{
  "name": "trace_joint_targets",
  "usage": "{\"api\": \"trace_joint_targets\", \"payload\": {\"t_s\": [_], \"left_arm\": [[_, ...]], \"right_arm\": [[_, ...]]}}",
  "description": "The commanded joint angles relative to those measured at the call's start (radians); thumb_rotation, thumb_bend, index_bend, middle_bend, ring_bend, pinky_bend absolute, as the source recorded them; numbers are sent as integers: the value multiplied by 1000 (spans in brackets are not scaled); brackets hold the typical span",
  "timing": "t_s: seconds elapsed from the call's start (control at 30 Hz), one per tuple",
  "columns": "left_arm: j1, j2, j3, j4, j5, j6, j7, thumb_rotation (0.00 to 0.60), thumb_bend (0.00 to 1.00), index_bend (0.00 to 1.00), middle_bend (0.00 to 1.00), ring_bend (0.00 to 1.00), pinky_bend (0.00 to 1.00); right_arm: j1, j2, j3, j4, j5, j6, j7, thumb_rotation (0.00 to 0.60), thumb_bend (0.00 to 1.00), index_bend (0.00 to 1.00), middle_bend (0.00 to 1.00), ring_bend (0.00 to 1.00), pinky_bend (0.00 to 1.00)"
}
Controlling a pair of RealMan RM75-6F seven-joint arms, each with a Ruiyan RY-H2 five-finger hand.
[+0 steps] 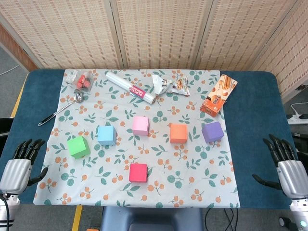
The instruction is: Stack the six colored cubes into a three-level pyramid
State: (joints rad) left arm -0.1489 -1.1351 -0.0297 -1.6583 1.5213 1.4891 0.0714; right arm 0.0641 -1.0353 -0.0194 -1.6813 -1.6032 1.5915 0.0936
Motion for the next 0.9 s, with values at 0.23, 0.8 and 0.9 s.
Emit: {"api": "trace_joint_targets", "payload": {"t_s": [0.23, 0.8, 0.9], "left_arm": [[-65, 19, -32, -4, 37, -55, -9, 600, 311, 131, 107, 34, 85], [-534, -33, -219, 50, -120, -614, -60, 600, 319, 137, 141, 66, 116], [-609, -70, -224, 109, -194, -732, -31, 600, 323, 91, 104, 44, 104]], "right_arm": [[-10, 6, 11, 8, -26, 20, 37, 600, 178, 0, 66, 0, 73], [8, 41, 40, -30, -41, 1, 27, 600, 178, 0, 66, 0, 73], [13, 45, 47, -34, -29, -11, 26, 600, 178, 0, 66, 0, 73]]}}
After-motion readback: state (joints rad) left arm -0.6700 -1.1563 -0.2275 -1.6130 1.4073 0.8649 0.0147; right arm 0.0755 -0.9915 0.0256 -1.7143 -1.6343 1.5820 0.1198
